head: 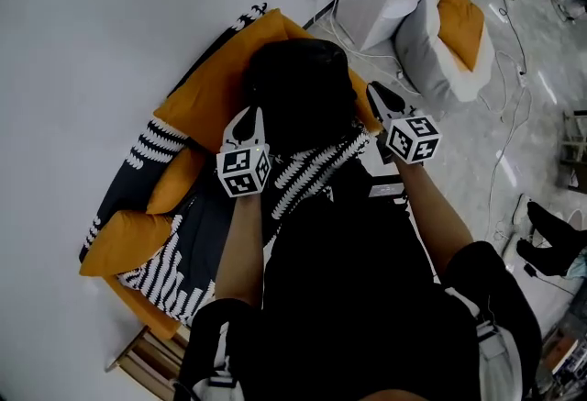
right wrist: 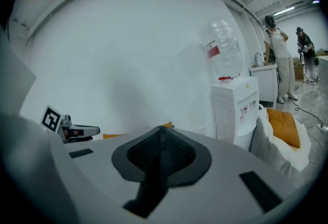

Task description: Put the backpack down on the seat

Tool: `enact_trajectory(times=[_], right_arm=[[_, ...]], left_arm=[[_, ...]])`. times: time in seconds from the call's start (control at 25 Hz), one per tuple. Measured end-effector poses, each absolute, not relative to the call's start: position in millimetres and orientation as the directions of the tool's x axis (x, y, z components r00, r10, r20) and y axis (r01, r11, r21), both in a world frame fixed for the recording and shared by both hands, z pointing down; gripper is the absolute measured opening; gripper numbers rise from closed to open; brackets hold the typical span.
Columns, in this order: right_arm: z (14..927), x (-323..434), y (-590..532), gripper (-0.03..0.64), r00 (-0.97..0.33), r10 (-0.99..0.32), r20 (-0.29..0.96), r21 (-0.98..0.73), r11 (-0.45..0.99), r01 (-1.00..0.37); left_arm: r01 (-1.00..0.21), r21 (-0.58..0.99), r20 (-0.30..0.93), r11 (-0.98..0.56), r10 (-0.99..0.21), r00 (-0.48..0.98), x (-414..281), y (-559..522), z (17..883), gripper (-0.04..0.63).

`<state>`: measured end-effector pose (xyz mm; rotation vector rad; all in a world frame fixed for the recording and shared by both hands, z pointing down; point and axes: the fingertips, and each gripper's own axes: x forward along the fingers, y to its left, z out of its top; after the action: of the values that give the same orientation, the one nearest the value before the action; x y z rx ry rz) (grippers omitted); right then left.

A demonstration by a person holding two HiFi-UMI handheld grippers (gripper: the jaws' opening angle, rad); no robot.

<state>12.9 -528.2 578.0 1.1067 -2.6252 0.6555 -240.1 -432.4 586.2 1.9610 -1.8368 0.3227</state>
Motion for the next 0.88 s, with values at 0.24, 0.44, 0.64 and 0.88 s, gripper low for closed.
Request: enact_trajectory(times=[0.24, 0.44, 0.64, 0.88], right_arm=[[505, 19, -495, 0.032, -0.722, -0.652, 0.231, -0.263, 0.673, -0.691], [477, 30, -472, 0.032, -0.731, -0.656, 0.187, -0.224, 0.697, -0.682], [459, 49, -448, 0.032, -0.753, -0.643, 0.137, -0.186, 0.730, -0.657], [439, 87, -399, 0.032, -0.819, -0.573, 0.032, -0.210, 0.797, -0.566]], left_arm=[[-0.989, 0.137, 0.324, -0.048, -0.942, 0.091, -236, -406, 534, 0.018], [-0.991, 0.125, 0.269, -0.048, -0.960, 0.080, -225, -382, 503, 0.015], [-0.990, 0.130, 0.175, -0.047, -0.982, 0.070, -198, -361, 469, 0.015], [-0.993, 0.115, 0.164, -0.031, -0.985, 0.050, -151, -320, 460, 0.015]])
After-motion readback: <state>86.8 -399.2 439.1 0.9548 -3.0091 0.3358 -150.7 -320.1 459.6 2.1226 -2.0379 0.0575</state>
